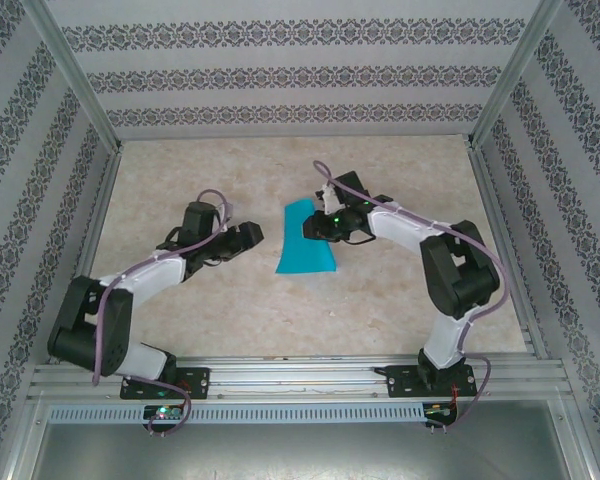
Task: Fold a paper plane with a square sheet of paper (fold left side to right side)
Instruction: Pick up the square sheet of paper from the center of the table, then place a square sheet of paper at the center of the table.
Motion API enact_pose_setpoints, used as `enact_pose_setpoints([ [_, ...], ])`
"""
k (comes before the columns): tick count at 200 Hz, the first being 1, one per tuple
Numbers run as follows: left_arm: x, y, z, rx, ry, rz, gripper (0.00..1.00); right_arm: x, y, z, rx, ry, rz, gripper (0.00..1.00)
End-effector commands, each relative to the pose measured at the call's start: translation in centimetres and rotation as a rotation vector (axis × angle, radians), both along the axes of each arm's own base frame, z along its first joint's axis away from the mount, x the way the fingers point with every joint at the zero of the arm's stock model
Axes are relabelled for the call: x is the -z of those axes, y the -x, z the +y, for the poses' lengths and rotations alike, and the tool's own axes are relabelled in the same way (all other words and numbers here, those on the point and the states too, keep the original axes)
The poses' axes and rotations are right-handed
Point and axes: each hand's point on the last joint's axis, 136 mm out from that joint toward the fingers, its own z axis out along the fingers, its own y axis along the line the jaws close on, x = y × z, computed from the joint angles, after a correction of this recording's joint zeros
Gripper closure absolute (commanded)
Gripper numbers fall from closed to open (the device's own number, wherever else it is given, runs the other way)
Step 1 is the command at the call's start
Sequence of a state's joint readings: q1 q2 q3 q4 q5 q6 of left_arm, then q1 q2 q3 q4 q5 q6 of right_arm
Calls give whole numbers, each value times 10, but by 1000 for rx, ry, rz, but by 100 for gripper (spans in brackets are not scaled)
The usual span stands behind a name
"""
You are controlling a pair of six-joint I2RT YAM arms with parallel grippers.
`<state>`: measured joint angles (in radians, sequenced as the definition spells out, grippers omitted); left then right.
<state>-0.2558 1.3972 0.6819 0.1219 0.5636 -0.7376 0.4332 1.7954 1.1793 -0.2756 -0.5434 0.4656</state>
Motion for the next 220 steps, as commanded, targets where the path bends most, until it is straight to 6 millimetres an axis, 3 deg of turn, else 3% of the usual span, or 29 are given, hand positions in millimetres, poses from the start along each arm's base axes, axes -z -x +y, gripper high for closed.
enact_pose_setpoints([
  [1,-48,6,-10,138,75,-206,21,-49,4,2,-66,-181,-92,70],
  [48,-131,36,-27,330,176,-486,0,-138,38,-9,-202,-443,-230,73],
  [80,-159,44,-33,394,208,-553,0,-186,67,-13,-292,-527,-325,73],
  [109,-178,46,-44,466,284,-576,0,-217,88,-12,-354,-610,-368,75],
  [152,-198,56,-68,591,367,-634,0,-233,109,2,-430,-646,-398,76],
  [182,-205,64,-83,657,386,-639,1,-228,104,8,-423,-634,-395,76],
  [193,-205,65,-85,666,382,-640,10,-225,100,9,-413,-626,-396,76],
  [220,-204,63,-85,658,360,-632,44,-214,89,4,-363,-594,-399,75],
])
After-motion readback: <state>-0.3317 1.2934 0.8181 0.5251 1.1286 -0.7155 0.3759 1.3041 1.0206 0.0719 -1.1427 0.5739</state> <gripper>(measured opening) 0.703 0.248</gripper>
